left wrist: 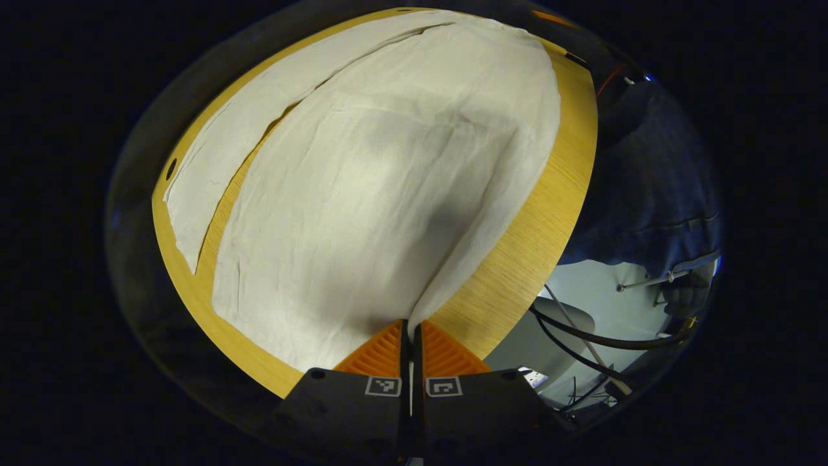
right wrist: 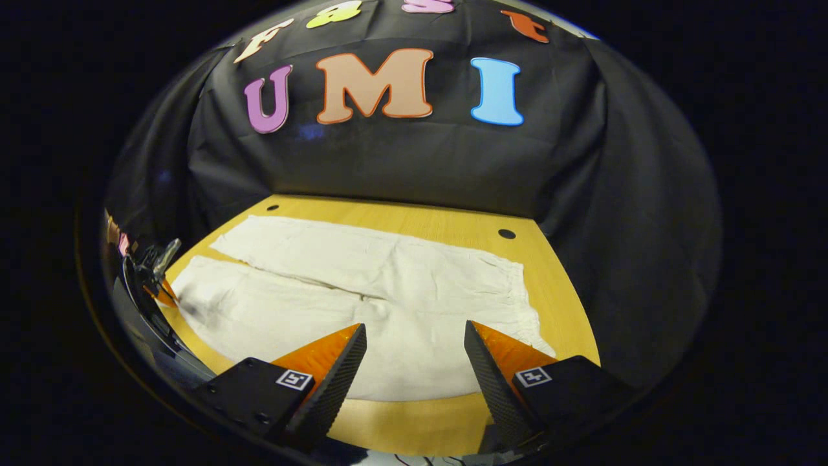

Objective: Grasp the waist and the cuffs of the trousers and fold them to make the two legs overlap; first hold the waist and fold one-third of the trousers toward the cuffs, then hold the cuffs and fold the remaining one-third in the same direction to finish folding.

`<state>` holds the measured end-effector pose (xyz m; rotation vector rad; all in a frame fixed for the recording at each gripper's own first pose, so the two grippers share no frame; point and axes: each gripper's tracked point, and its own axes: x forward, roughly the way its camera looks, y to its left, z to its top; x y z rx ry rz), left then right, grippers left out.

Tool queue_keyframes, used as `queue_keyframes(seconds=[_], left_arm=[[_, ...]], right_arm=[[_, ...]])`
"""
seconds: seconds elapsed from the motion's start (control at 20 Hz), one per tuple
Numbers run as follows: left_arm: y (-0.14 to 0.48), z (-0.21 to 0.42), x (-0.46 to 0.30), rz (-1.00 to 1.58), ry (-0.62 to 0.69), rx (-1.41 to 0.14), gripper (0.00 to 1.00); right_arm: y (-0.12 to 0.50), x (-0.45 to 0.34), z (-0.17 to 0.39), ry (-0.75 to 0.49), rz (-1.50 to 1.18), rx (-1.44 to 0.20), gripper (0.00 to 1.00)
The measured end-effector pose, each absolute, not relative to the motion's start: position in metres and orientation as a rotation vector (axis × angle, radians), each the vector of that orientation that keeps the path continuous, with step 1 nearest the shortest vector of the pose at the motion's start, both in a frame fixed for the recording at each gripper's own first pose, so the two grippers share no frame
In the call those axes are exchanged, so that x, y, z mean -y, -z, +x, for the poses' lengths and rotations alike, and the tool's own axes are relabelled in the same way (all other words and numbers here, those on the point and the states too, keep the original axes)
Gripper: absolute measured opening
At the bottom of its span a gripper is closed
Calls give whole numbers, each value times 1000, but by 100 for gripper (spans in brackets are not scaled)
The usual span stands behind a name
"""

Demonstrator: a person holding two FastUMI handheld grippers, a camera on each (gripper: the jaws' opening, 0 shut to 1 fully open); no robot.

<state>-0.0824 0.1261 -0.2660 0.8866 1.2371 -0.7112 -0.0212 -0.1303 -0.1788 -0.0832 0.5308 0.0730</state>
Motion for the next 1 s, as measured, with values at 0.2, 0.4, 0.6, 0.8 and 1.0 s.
queue_keyframes(seconds=[0.2, 0.4, 0.6, 0.8, 1.0], left_arm=[[267, -83, -125, 856, 692, -1250, 0], [268, -83, -125, 860, 675, -1268, 0], [269, -82, -125, 871, 668, -1286, 0], [269, -82, -126, 870, 666, -1304, 0], [270, -81, -126, 855, 666, -1319, 0]], right_arm=[[218, 152, -28, -237, -290, -681, 98], [250, 166, -31, -401, -488, -818, 98], [284, 169, -41, -564, -594, -960, 98], [312, 180, -37, -626, -670, -1054, 99], [327, 182, -42, -670, -693, -1127, 98]])
